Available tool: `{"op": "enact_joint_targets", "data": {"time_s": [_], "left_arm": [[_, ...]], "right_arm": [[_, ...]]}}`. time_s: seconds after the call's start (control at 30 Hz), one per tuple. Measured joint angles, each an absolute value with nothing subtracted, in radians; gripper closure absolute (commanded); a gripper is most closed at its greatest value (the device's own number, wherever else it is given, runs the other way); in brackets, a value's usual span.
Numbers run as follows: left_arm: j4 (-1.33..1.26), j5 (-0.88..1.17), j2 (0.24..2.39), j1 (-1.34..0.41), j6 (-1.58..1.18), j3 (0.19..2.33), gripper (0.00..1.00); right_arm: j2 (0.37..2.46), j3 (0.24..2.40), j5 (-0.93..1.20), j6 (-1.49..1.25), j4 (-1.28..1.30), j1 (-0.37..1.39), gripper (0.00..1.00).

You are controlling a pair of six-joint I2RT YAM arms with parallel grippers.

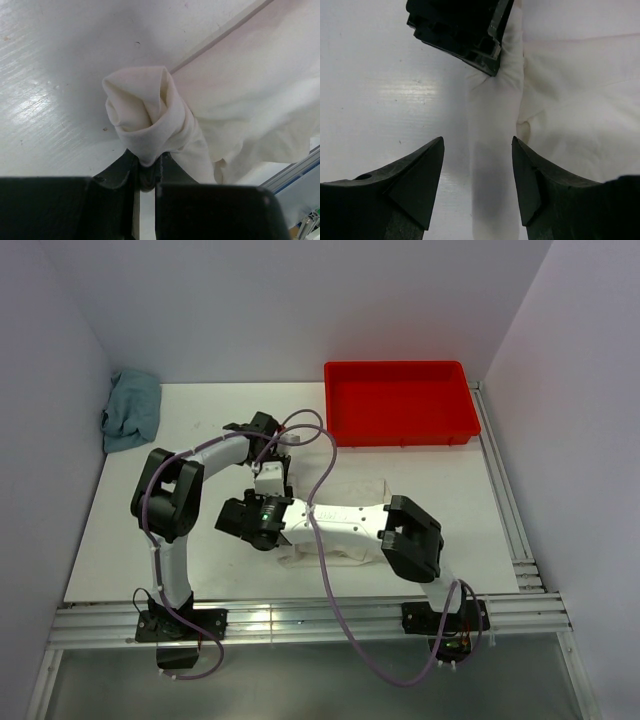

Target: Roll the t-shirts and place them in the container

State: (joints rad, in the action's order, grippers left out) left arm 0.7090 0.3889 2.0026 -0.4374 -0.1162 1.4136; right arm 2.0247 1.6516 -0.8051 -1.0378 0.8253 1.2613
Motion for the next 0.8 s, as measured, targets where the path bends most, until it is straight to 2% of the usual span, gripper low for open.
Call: {"op": "enact_joint_targets", "data": {"time_s": [0.43, 0.53, 0.63, 0.73, 0.8], "left_arm": [[0.723, 0.367, 2.006, -0.443, -0.109, 1.429, 0.9], [0.728, 0.367, 2.008, -0.443, -0.108, 1.433, 0.86], [0.733, 0.363, 2.008, -0.445, -0.104, 1.438, 0.77], [0.744, 0.352, 2.009, -0.447, -0.095, 1.446, 0.61], [0.754, 0.34, 2.01, -0.447, -0.089, 1.453, 0.55]], "right_arm": [[2.174, 1.703, -0.844, -0.971, 0.838, 1.261, 0.38], [2.211, 1.711, -0.845, -0.973, 0.853, 1.261, 0.38], [2.219, 1.713, -0.845, -0.984, 0.87, 1.264, 0.4], [2.219, 1.713, -0.844, -1.006, 0.888, 1.266, 0.45], [2.219, 1.713, -0.84, -1.022, 0.901, 1.267, 0.48]]}}
